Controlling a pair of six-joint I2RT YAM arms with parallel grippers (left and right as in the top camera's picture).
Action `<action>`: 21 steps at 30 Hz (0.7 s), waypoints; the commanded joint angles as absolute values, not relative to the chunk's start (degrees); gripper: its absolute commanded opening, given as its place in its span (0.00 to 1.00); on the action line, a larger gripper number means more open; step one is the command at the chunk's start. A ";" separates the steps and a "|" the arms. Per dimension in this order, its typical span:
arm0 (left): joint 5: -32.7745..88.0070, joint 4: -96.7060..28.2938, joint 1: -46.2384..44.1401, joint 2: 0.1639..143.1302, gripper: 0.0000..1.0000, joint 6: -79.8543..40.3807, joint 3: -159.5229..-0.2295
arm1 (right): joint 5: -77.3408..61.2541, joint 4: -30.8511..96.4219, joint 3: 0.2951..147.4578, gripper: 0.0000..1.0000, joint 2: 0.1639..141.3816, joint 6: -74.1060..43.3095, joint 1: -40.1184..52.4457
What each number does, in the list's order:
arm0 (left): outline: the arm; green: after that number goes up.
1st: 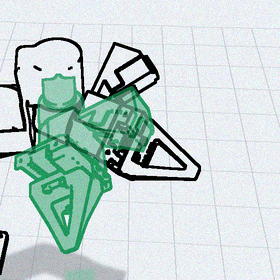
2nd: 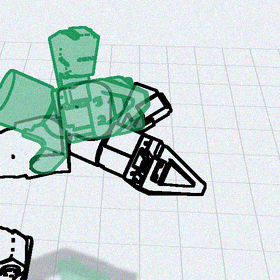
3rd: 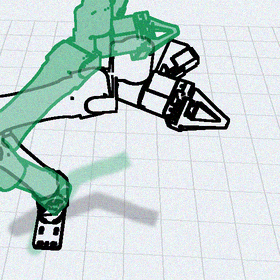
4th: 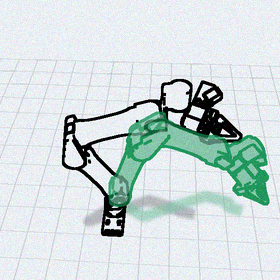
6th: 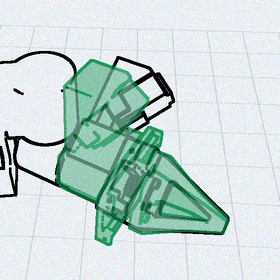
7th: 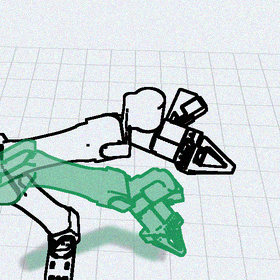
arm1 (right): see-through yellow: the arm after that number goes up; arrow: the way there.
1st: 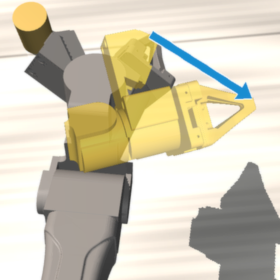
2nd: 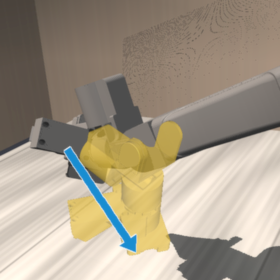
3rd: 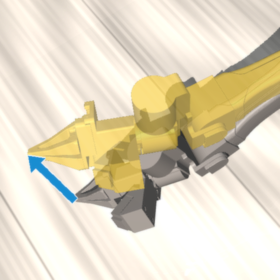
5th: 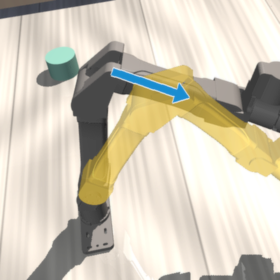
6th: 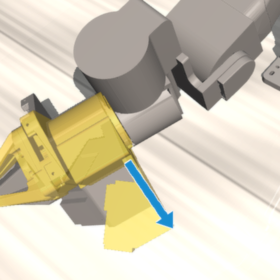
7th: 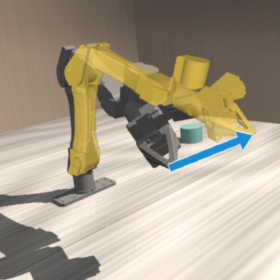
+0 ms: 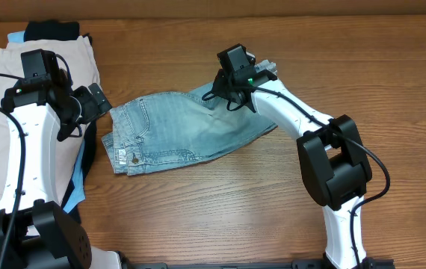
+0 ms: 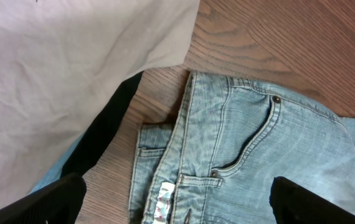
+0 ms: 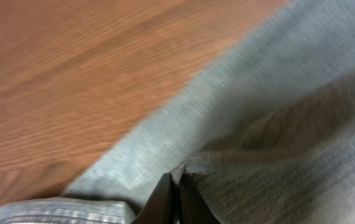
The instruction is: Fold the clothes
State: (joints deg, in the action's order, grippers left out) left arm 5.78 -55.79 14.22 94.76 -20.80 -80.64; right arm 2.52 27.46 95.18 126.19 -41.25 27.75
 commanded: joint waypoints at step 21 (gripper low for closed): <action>5.39 -55.64 13.78 95.24 0.99 -19.29 -81.58 | 2.70 49.84 96.92 1.00 112.53 -35.48 12.21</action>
